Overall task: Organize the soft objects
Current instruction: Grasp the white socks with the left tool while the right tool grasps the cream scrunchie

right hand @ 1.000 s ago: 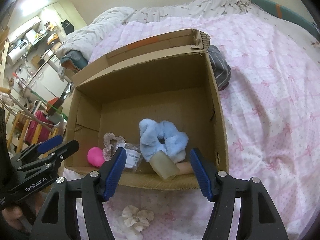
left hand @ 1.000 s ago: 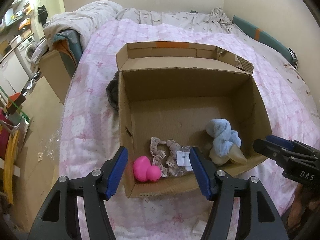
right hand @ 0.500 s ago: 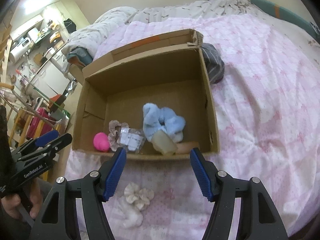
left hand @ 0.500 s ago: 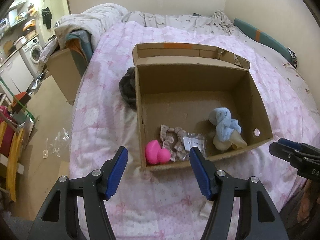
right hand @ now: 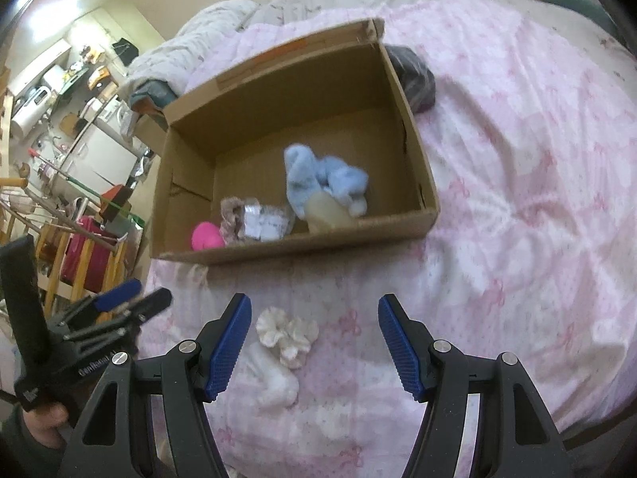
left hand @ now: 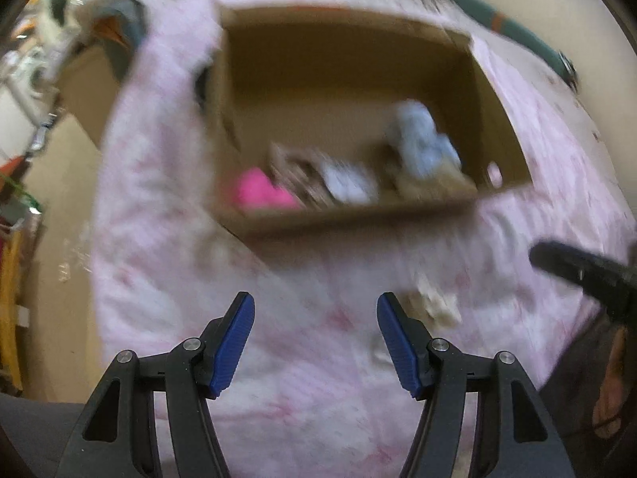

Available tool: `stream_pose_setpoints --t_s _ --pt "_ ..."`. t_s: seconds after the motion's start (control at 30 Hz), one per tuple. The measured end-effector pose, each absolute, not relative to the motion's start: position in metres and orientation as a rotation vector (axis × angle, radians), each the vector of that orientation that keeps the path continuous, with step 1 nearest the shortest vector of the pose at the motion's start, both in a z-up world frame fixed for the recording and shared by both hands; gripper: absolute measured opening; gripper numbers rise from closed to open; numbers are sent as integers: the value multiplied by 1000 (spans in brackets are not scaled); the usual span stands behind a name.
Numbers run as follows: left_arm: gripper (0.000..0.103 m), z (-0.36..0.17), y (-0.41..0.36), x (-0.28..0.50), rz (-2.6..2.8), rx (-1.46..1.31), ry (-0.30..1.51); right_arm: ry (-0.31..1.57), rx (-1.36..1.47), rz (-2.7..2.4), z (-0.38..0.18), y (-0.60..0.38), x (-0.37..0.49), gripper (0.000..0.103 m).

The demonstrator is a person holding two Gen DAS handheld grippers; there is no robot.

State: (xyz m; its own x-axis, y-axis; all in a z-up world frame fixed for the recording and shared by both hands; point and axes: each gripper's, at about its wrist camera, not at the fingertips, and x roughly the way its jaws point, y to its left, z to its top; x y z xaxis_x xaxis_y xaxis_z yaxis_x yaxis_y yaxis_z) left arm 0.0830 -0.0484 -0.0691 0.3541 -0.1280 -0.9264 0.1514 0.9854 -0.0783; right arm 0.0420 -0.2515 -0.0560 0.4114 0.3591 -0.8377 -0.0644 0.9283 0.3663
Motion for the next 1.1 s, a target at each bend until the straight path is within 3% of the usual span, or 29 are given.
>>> stream_pose_setpoints --t_s 0.2,0.33,0.63,0.7,0.77,0.8,0.83,1.1 --pt "61 -100 -93 79 -409 3 1332 1147 307 233 -63 -258 45 70" --pt "71 -109 -110 75 -467 16 1374 1165 311 212 -68 -261 47 70" --pt "70 -140 -124 73 -409 151 1429 1184 314 200 -73 -263 50 70" --pt "62 -143 -131 72 -407 182 1418 1188 307 200 -74 -261 51 70" --pt "45 -143 -134 69 -417 200 1413 1193 299 199 -75 -260 52 70" --pt "29 -142 -135 68 -420 206 1411 1195 297 198 -76 -259 52 70" --pt "20 -142 -136 66 -430 200 1417 1196 296 197 -76 -259 52 70" --pt "20 -128 -114 62 -400 130 1414 1198 303 191 -77 -260 53 70"
